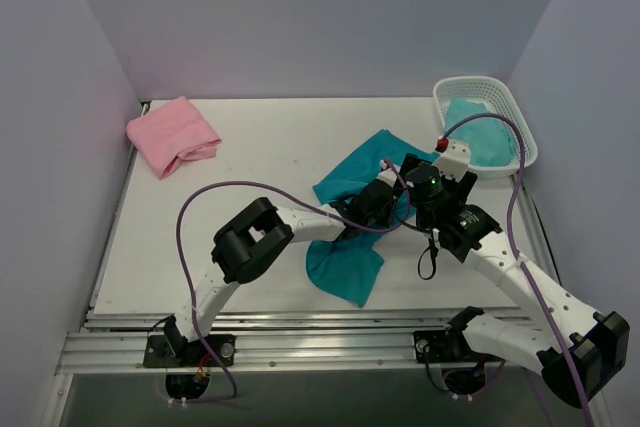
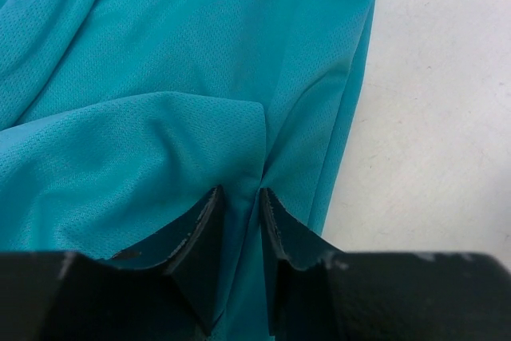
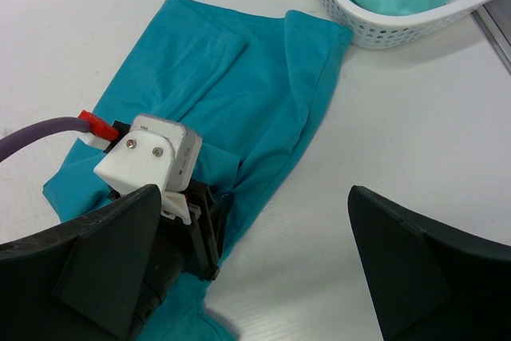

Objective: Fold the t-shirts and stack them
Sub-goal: Flatten out the tshirt

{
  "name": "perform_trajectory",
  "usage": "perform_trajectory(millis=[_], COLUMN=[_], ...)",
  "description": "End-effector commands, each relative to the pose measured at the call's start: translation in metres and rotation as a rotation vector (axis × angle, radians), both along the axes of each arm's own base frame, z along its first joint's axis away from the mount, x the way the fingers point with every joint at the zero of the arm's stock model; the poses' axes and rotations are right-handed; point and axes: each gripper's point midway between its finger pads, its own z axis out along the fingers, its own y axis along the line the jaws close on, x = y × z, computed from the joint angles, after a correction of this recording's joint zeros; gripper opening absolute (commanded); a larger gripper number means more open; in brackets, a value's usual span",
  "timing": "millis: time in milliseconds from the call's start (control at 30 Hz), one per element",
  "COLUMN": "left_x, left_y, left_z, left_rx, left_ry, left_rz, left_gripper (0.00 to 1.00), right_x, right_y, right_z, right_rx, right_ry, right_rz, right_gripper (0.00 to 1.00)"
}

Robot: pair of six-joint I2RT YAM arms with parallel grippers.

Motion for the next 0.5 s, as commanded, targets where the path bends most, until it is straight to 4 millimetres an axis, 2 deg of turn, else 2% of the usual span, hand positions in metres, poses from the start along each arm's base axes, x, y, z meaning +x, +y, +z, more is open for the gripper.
perform_trajectory(millis=[0,133,333,467], left_x=[0.004,0.007,0.019,0.026], left_y=[0.006,0.011,0.032,0.043], left_z=[-0.002,0.0,0.004,0.006], left_rx=[0.004,-0.003,-0.014,-0.024], left_ry=[0.012,0.013,0.013,0.014], left_rz=[0.017,0.038,0.086,0.109], left_gripper=[0.32,0.28,0.28,0.2], right_x=[0.003,0.004,0.004,0.004], right_y=[0.016,0.016,0.016,0.016], right_z=[0.008,0.007,0.007,0.007], right_rx=[0.053,0.05,0.049,0.049], right_ry=[-0.038,-0.034,-0.035,-0.035], right_rz=[0.046,0.046,0.044,0.044], right_gripper=[1.0,1.0,1.0,1.0])
